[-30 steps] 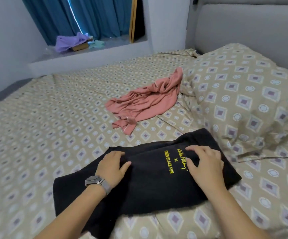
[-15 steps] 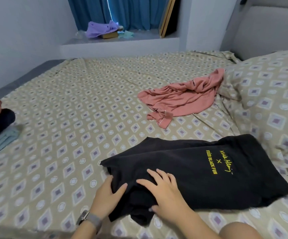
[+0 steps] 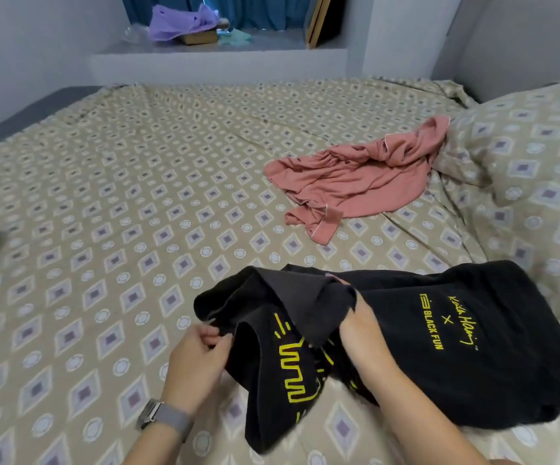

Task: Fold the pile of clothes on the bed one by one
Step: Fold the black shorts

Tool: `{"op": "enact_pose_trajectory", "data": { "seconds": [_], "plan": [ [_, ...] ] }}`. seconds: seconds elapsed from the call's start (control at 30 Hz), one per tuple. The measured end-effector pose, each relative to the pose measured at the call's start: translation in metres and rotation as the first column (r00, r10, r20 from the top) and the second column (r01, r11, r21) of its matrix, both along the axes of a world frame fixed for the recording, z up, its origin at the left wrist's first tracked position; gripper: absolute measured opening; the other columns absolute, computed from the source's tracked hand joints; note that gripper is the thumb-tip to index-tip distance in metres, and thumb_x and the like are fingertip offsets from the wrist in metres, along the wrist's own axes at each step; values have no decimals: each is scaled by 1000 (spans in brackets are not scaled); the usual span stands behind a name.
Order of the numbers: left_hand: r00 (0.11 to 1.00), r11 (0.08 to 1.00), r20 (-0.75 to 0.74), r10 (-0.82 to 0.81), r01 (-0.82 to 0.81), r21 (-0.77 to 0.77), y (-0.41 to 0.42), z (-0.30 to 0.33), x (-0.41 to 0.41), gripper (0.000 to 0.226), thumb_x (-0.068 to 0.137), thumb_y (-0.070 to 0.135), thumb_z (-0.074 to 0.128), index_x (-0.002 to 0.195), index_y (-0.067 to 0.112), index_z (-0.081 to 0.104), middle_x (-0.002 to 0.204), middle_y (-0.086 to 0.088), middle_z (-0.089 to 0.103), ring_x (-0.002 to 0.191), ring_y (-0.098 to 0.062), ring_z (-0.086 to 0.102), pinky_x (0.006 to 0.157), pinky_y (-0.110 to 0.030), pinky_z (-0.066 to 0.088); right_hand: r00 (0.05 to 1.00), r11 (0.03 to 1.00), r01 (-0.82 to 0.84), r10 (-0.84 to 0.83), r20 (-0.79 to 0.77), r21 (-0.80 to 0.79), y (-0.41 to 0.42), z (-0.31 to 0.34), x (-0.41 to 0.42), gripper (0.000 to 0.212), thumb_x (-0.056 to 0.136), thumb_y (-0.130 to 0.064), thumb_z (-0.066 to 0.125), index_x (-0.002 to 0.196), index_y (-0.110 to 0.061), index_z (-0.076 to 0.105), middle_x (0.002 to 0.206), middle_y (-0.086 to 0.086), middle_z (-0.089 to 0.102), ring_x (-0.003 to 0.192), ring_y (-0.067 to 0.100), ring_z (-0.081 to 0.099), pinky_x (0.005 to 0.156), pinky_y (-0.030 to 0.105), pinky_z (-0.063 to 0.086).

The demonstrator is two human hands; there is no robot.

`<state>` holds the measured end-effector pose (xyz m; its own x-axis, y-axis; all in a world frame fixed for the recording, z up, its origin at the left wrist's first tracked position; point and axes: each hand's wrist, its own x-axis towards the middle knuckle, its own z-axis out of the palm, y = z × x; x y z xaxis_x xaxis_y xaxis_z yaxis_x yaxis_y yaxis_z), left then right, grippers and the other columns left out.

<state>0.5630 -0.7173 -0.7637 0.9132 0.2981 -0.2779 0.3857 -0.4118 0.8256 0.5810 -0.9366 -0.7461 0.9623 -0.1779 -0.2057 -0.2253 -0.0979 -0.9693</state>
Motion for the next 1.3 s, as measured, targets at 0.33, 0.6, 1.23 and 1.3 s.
{"op": "enact_pose_trajectory", "data": {
  "seconds": [0.33,0.6,1.23,1.3],
  "plan": [
    [927,820,-348,-144,-85,-566,-24,-2,4,58,81,70,52,86,15,69,69,-6,51,64,-19,46,62,-30,37,935,823,328,-213,-283,465,-38,-1,-1,28,97,-29,55,120,-16,65,106,9,74,99,27,70,95,45,52],
    [995,795,45,94,-48,-604,-46,7,6,48,88,-3,64,121,30,54,116,-8,65,93,-19,69,73,-33,57,973,971,148,-108,-203,189,-31,-2,-7,34,83,-8,68,115,-16,62,96,9,74,87,26,72,83,45,58],
    [984,986,-127,-128,112,-121,-13,-5,16,46,82,23,75,122,15,54,107,-3,67,98,-18,65,94,-35,50,993,996,66,-72,-90,-65,-29,-10,5,70,85,-28,73,144,-23,37,125,-6,57,114,14,56,92,28,44],
    [1000,985,30,-3,8,-174,-9,2,21,35,88,11,66,120,20,54,113,-7,64,96,-15,63,86,-29,50,993,991,87,-95,-73,-104,-29,-9,6,62,89,-25,68,144,-22,38,128,-3,56,115,14,53,93,28,42]
  ]
}}
